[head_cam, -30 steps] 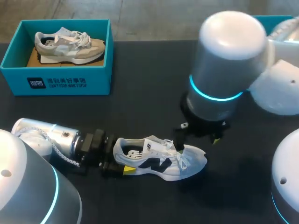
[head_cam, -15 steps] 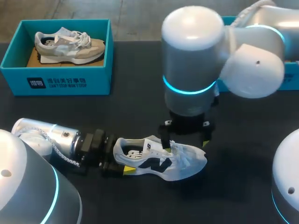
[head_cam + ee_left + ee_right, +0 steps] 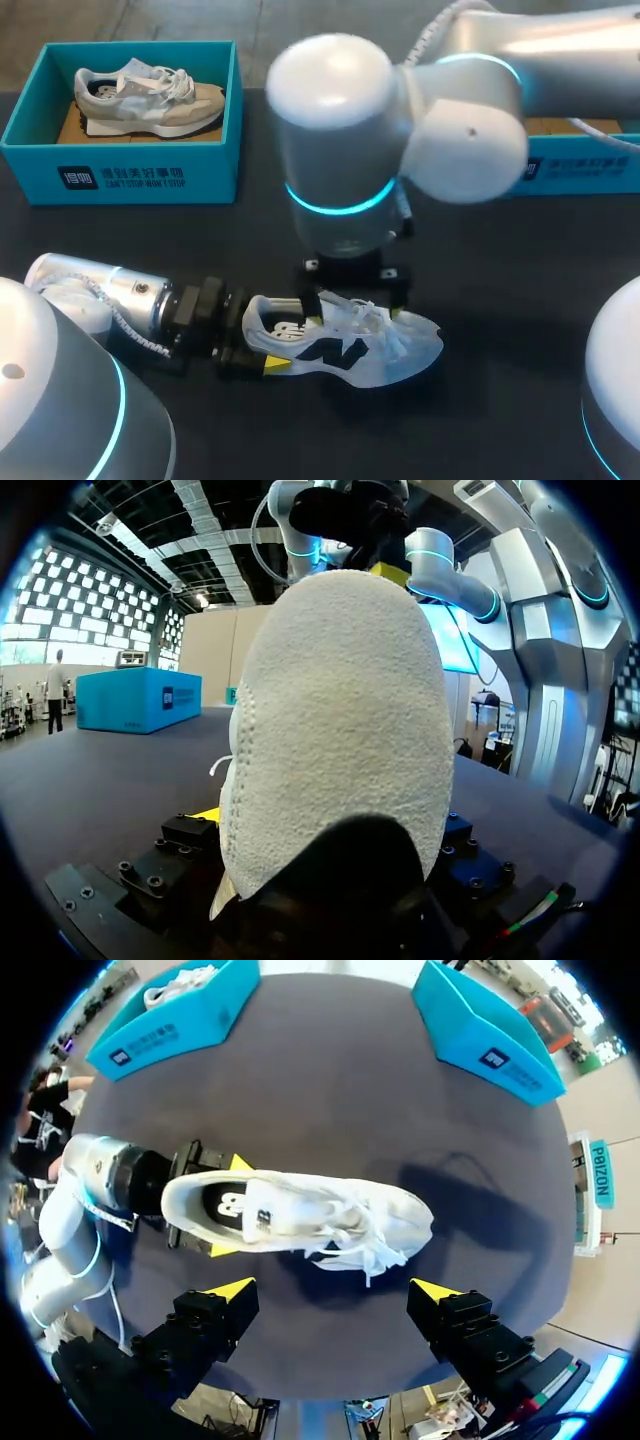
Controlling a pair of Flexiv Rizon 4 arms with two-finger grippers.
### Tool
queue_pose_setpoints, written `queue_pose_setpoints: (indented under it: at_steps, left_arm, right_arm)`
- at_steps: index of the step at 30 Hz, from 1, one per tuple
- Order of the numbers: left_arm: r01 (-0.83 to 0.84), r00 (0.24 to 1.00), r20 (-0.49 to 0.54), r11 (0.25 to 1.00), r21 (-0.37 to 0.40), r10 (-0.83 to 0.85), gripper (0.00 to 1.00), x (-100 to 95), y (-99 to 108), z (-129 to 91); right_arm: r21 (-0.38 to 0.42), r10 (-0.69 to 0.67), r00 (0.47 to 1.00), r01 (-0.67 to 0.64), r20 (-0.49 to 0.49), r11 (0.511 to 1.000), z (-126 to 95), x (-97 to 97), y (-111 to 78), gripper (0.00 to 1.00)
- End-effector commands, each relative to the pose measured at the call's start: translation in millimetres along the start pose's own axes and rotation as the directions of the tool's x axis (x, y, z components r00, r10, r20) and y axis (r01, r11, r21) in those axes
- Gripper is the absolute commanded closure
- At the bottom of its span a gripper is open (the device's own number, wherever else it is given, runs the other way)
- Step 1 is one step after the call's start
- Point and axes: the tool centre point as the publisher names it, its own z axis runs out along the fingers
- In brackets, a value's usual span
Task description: Take the shoe out of the shoebox, open the shoe tongue, remove and reinsert the insole, then place the shoe into the shoebox
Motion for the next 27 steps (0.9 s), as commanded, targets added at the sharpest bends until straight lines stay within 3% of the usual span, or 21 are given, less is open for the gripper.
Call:
queue_pose_setpoints:
  at_steps: [1,15,27]
  left_arm:
    - [0.000,1.000,0.002,1.000,-0.001,0.000,1.00,-1.0,1.5,0.8]
    - [0.000,1.000,0.002,1.000,-0.001,0.000,1.00,-1.0,1.5,0.8]
    - [0.000,1.000,0.002,1.000,-0.001,0.000,1.00,-1.0,1.5,0.8]
  right_arm:
    - [0.001,0.032,0.976,-0.033,0.216,0.999,2.3,21.0,5.8,0.00]
    - [-0.020,0.059,0.954,-0.056,0.293,0.998,-1.6,36.8,28.3,0.00]
    - [-0.049,0.109,0.923,-0.098,0.369,0.994,8.3,58.9,22.3,0.00]
